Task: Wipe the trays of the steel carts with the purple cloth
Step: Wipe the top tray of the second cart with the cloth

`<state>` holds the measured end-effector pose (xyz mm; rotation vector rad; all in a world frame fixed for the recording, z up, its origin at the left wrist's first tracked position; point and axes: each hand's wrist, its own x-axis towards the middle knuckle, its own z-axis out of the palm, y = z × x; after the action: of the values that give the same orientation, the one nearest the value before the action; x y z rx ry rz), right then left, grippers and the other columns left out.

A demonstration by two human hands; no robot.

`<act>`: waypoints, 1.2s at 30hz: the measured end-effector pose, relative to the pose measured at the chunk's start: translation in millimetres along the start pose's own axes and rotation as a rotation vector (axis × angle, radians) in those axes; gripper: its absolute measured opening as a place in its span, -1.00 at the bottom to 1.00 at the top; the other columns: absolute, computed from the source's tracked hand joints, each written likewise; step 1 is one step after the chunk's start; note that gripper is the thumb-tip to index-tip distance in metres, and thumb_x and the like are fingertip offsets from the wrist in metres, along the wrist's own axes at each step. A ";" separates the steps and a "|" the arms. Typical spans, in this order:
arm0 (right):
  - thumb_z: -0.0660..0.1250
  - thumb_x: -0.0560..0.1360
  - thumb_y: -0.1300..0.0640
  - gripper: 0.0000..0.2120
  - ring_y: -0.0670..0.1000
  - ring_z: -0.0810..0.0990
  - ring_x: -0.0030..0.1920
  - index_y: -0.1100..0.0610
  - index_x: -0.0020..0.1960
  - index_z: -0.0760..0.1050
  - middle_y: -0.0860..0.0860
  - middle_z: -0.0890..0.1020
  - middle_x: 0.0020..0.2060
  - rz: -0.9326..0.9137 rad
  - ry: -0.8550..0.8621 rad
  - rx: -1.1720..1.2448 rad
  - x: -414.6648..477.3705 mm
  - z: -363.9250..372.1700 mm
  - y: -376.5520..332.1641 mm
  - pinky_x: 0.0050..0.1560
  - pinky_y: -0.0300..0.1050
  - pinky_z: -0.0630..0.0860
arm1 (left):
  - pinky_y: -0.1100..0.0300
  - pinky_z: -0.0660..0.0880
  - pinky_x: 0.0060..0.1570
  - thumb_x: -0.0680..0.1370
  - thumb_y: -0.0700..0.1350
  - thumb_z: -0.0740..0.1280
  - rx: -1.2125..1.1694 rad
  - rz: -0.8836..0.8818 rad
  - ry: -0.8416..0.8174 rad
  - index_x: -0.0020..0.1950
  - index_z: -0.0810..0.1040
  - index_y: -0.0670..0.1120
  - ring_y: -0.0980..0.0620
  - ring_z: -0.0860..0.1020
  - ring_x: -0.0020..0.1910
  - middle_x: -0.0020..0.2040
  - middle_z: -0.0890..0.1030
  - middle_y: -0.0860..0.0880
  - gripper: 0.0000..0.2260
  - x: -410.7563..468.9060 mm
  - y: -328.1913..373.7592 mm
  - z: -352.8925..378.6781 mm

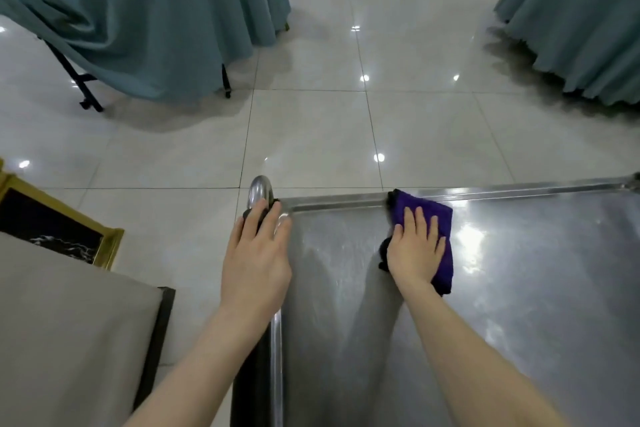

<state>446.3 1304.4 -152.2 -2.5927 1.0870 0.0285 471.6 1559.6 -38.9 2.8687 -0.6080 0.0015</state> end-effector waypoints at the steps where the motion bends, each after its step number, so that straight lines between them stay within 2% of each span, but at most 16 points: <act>1: -0.02 0.67 -0.03 -0.53 0.03 -0.06 0.57 -0.05 0.57 0.11 -0.10 0.09 0.57 -0.030 -0.003 -0.020 -5.7 4.5 -13.4 0.53 0.12 -0.08 | -0.02 0.10 0.49 0.54 -0.27 0.18 -0.017 -0.005 0.003 0.43 0.40 -0.11 -0.08 0.12 0.54 0.50 0.32 -0.06 -0.56 -0.6 0.0 -0.7; 3: -0.02 0.67 -0.03 -0.53 0.02 -0.06 0.57 -0.08 0.57 0.09 -0.11 0.07 0.57 -0.237 -0.033 -0.065 -30.5 21.5 -51.6 0.53 0.10 -0.10 | -0.04 0.13 0.48 0.54 -0.26 0.14 -0.047 -0.008 0.010 0.40 0.44 -0.12 -0.07 0.15 0.54 0.48 0.36 -0.06 -0.58 -1.0 0.0 -2.7; 6: 0.06 0.64 -0.03 -0.48 0.03 -0.10 0.57 -0.08 0.57 0.03 -0.10 0.06 0.57 -0.623 -0.152 -0.107 -85.8 50.0 -108.4 0.52 0.11 -0.14 | -0.09 0.26 0.42 0.53 -0.16 -0.02 -0.088 -0.013 0.037 0.25 0.55 -0.16 -0.09 0.25 0.50 0.40 0.46 -0.09 -0.55 -1.0 0.6 -4.1; 8: 0.10 0.63 -0.03 -0.45 0.03 -0.12 0.57 -0.04 0.57 0.01 -0.08 0.08 0.57 -0.746 -0.213 -0.090 -103.1 53.0 -121.6 0.53 0.09 -0.16 | -0.10 0.28 0.41 0.55 -0.18 0.06 -0.078 -0.019 0.024 0.24 0.56 -0.16 -0.08 0.26 0.49 0.40 0.47 -0.09 -0.63 -2.1 2.5 -6.4; 11: 0.02 0.66 -0.05 -0.53 -0.06 -0.06 0.57 -0.08 0.56 0.12 -0.13 0.12 0.56 -0.707 -0.206 -0.001 -76.9 34.3 -83.6 0.52 -0.03 -0.20 | -0.18 0.36 0.34 0.48 -0.27 0.17 -0.094 -0.006 0.045 0.26 0.55 -0.20 -0.15 0.32 0.46 0.35 0.50 -0.14 -0.62 -3.2 2.2 -6.9; 13: 0.02 0.66 -0.04 -0.54 -0.07 -0.04 0.56 -0.08 0.56 0.14 -0.13 0.11 0.56 -0.537 -0.098 -0.020 -41.3 13.7 -29.0 0.53 -0.04 -0.15 | -0.20 0.36 0.33 0.46 -0.33 0.16 -0.091 -0.009 0.049 0.29 0.53 -0.21 -0.16 0.32 0.46 0.36 0.50 -0.15 -0.58 -4.0 1.7 -4.4; 17: 0.05 0.66 0.00 -0.54 0.04 0.06 0.56 0.01 0.55 0.19 -0.04 0.17 0.56 -0.120 0.029 -0.061 34.5 -37.3 74.8 0.50 0.10 0.06 | -0.21 0.36 0.32 0.41 -0.38 0.10 -0.085 0.001 0.063 0.29 0.53 -0.24 -0.18 0.31 0.46 0.35 0.50 -0.16 -0.52 -2.1 1.9 -0.7; 20: 0.03 0.67 0.01 -0.53 0.10 0.01 0.56 0.01 0.57 0.13 -0.04 0.12 0.57 0.012 0.034 -0.061 52.4 -41.4 85.2 0.49 0.21 0.06 | -0.20 0.34 0.33 0.42 -0.32 0.06 -0.057 0.007 0.048 0.29 0.53 -0.23 -0.18 0.29 0.47 0.36 0.49 -0.16 -0.52 -2.4 2.1 -1.7; 22: 0.02 0.67 0.01 -0.51 0.10 -0.01 0.56 -0.02 0.58 0.07 -0.06 0.07 0.58 -0.094 0.008 -0.141 45.7 -28.0 55.8 0.49 0.18 0.05 | -0.17 0.31 0.37 0.46 -0.33 0.06 -0.032 0.011 0.030 0.32 0.51 -0.21 -0.16 0.25 0.50 0.39 0.46 -0.15 -0.53 -2.6 1.6 -1.3; 24: 0.03 0.66 0.02 -0.49 0.09 -0.04 0.57 -0.06 0.59 0.02 -0.08 0.03 0.58 -0.348 -0.047 -0.195 33.3 -7.6 6.7 0.49 0.16 0.02 | -0.15 0.26 0.40 0.49 -0.39 0.11 -0.013 0.004 0.008 0.35 0.49 -0.18 -0.13 0.20 0.52 0.42 0.43 -0.12 -0.55 -2.2 1.3 -0.9; 26: 0.02 0.66 0.03 -0.49 0.07 -0.11 0.57 -0.06 0.58 0.01 -0.09 0.02 0.58 -0.601 -0.147 -0.168 12.4 14.0 -47.2 0.51 0.16 -0.09 | -0.14 0.25 0.42 0.48 -0.40 0.18 0.016 -0.003 0.001 0.35 0.49 -0.16 -0.13 0.19 0.52 0.43 0.42 -0.12 -0.54 -3.0 2.2 -1.1; 29: -0.01 0.67 0.00 -0.53 0.06 -0.11 0.57 -0.05 0.57 0.06 -0.09 0.04 0.58 -0.826 -0.241 -0.147 -23.2 31.5 -90.9 0.52 0.11 -0.16 | -0.14 0.28 0.41 0.46 -0.32 0.10 0.067 -0.010 0.008 0.36 0.48 -0.20 -0.13 0.23 0.51 0.42 0.43 -0.13 -0.52 -7.4 4.0 -1.7; 32: -0.01 0.67 -0.03 -0.54 0.00 -0.05 0.57 -0.06 0.56 0.13 -0.11 0.09 0.57 -0.830 -0.226 -0.074 -18.6 23.3 -61.1 0.52 0.03 -0.14 | -0.18 0.27 0.41 0.46 -0.29 0.07 0.106 -0.049 0.025 0.39 0.45 -0.19 -0.14 0.23 0.50 0.42 0.43 -0.15 -0.50 -13.6 10.7 -0.8; 34: 0.02 0.66 -0.03 -0.53 -0.03 -0.03 0.56 -0.07 0.56 0.13 -0.12 0.10 0.56 -0.685 -0.153 -0.048 6.7 6.1 -15.0 0.52 0.00 -0.11 | -0.20 0.17 0.45 0.52 -0.27 0.12 0.123 -0.129 0.035 0.40 0.42 -0.16 -0.16 0.22 0.51 0.43 0.41 -0.16 -0.56 -14.8 25.6 3.5; 36: 0.06 0.65 -0.02 -0.52 -0.01 0.02 0.56 -0.07 0.56 0.15 -0.10 0.11 0.56 -0.491 -0.052 -0.080 42.2 -19.4 43.3 0.50 0.03 -0.01 | -0.18 0.00 0.49 0.56 -0.16 0.23 0.109 -0.196 0.018 0.43 0.40 -0.10 -0.11 0.19 0.52 0.47 0.36 -0.14 -0.59 -14.0 49.0 14.4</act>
<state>443.9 1240.9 -152.5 -2.8391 0.4166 0.0235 438.5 1518.4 -43.6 3.0179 -0.3304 0.0307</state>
